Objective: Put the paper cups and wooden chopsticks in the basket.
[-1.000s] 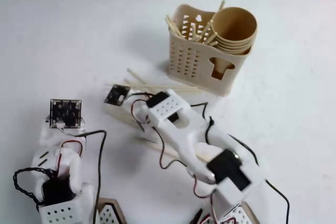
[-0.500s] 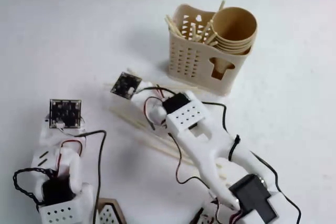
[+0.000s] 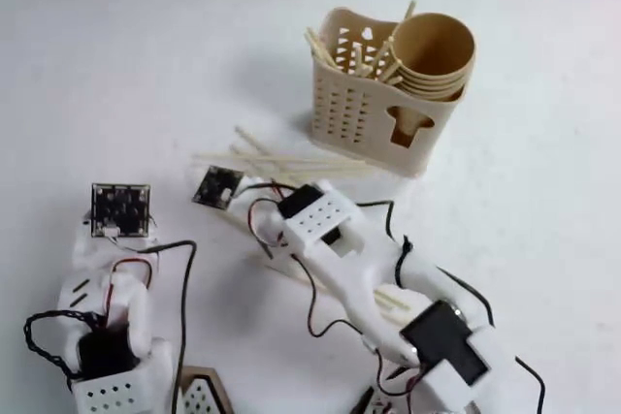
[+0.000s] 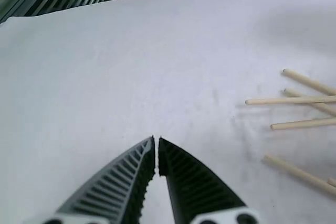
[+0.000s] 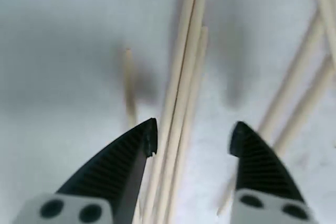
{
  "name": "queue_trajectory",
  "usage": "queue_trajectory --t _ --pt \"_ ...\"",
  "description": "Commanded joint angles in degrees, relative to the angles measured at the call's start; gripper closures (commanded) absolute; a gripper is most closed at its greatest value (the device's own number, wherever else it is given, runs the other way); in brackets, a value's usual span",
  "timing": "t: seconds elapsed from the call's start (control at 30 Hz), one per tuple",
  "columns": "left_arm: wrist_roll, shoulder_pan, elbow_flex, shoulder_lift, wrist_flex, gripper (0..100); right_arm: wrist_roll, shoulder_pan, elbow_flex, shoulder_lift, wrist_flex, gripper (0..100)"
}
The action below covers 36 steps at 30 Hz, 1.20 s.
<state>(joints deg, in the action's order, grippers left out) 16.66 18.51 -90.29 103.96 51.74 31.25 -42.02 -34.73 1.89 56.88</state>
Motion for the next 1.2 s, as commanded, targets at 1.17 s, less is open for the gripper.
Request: queue_trajectory --t 1.17 --pt "-0.3 0.6 0.2 0.5 -1.4 96 2.4 3.6 9.6 -2.6 2.5 98.1"
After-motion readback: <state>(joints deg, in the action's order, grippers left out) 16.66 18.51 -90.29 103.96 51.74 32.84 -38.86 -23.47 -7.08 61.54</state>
